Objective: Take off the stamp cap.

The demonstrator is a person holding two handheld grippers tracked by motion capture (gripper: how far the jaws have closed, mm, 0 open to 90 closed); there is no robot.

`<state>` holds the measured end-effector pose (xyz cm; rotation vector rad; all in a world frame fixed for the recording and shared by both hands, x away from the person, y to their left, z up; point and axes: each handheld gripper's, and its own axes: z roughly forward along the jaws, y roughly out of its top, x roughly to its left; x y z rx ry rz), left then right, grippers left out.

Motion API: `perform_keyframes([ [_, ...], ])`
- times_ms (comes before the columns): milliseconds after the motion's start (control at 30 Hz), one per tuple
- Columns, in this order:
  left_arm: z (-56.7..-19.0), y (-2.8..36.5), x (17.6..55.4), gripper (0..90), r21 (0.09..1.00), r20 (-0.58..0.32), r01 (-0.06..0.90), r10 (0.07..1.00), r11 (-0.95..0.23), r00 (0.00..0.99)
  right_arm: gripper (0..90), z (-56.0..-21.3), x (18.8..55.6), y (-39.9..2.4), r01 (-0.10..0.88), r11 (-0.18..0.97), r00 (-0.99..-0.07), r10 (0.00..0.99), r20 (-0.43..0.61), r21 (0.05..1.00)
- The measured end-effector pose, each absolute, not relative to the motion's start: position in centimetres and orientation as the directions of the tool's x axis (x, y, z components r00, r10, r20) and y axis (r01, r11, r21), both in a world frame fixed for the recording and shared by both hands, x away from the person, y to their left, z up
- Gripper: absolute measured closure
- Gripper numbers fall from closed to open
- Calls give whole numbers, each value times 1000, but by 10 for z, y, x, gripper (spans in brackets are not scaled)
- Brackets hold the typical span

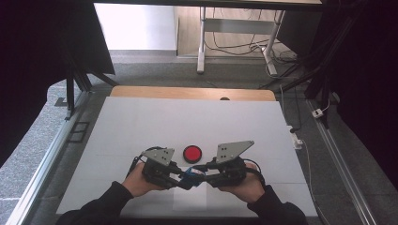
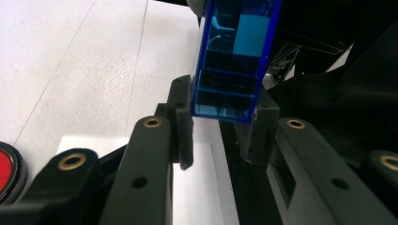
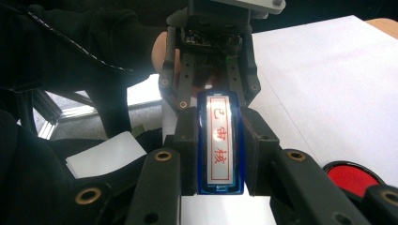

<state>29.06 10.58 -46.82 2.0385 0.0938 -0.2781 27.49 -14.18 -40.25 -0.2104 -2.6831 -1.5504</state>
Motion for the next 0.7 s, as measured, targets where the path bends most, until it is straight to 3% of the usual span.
perform_keyframes([
  [700,-460,106,289,693,853,-210,157,-52,-499,976,716,-401,275,-143,129,474,-991,91,97,871],
])
